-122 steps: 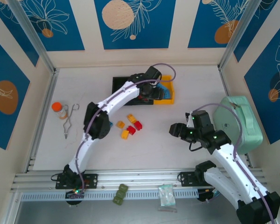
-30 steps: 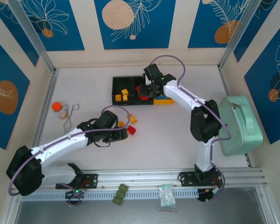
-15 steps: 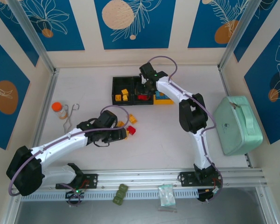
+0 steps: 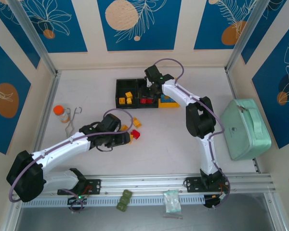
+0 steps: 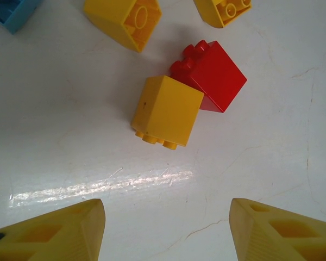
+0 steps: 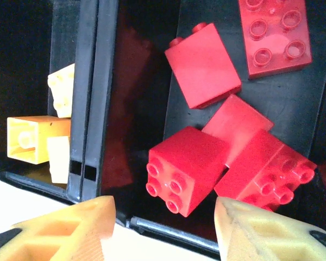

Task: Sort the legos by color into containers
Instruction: Place the lego in the container, then pick up the lego from the center of the table.

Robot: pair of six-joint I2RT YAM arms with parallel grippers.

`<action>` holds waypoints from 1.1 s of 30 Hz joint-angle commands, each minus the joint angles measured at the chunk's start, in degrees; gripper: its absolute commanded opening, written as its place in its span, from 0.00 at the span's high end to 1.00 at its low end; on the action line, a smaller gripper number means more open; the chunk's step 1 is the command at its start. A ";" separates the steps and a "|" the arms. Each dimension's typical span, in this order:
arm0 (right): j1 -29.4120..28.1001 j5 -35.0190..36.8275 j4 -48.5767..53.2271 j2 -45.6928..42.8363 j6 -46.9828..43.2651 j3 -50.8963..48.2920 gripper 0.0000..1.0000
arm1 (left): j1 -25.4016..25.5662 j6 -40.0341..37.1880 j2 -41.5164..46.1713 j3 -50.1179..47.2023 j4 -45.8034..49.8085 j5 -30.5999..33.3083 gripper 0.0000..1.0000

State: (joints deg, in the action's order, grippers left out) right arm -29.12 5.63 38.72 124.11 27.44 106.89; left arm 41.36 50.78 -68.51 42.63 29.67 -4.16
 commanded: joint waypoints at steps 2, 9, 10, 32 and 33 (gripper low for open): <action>-0.57 -0.61 -2.65 -11.82 -0.16 -7.57 0.49 | -0.66 0.61 0.20 1.57 3.16 2.18 0.38; -2.14 -1.10 -5.14 -25.83 -0.29 -23.23 0.48 | -0.78 1.30 -0.23 2.88 4.57 4.20 0.37; -2.44 -1.05 -5.38 -27.46 -0.28 -25.00 0.47 | -0.80 1.50 -0.53 3.15 4.68 4.54 0.37; -8.78 -2.29 -5.24 -60.41 6.28 -56.29 0.41 | -1.89 19.88 -17.60 15.95 6.92 16.24 0.22; -9.08 -2.21 -4.94 -61.56 6.78 -57.06 0.41 | -1.97 21.06 -18.47 16.44 6.90 16.52 0.22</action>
State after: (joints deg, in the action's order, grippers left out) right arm -37.32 3.86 32.62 65.45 31.90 51.59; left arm 40.29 66.26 -84.93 57.04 34.87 9.08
